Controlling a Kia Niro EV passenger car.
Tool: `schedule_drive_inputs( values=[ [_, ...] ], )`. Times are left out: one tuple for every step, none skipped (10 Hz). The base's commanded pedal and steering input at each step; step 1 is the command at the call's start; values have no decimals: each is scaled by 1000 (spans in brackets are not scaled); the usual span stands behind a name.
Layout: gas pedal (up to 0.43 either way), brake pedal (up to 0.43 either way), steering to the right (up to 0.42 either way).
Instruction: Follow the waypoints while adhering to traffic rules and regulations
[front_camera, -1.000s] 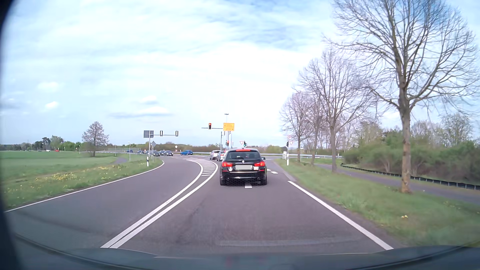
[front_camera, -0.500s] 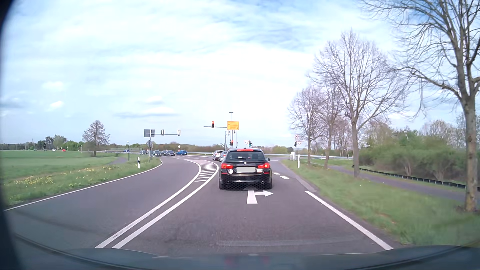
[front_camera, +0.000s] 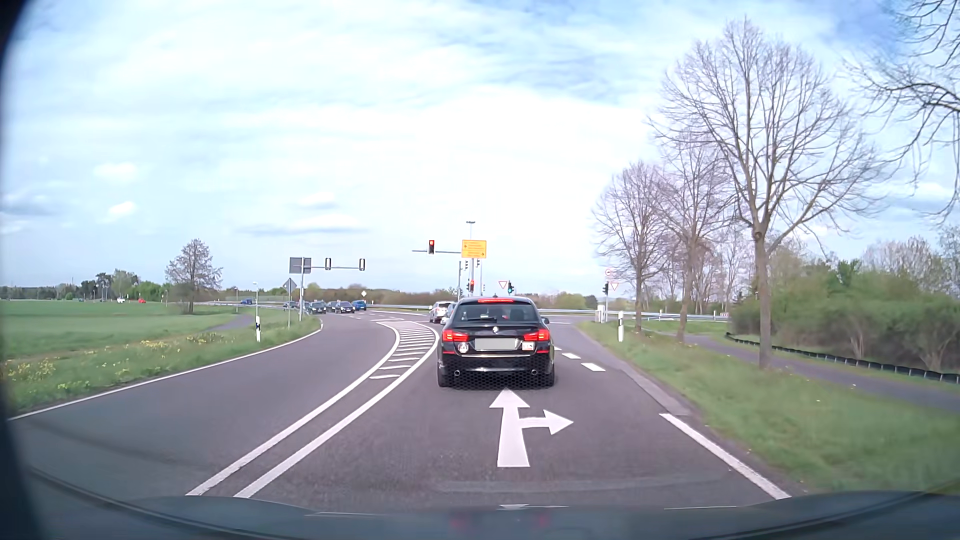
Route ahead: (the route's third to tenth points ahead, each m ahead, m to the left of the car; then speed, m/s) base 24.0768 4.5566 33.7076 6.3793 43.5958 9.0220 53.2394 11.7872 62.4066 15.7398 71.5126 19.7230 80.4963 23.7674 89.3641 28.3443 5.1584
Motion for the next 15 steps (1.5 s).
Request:
schedule_drive_inputs(
  values=[
    [0,256,-30],
    [0,238,-30],
    [0,238,-30],
    [0,232,-29],
    [0,220,-28],
    [0,213,-23],
    [0,207,-18],
    [0,207,-17],
    [0,207,-17],
    [0,207,-17],
    [0,207,-17],
    [0,207,-17],
    [0,201,-18],
    [0,207,-18],
    [0,207,-18]
  ],
)
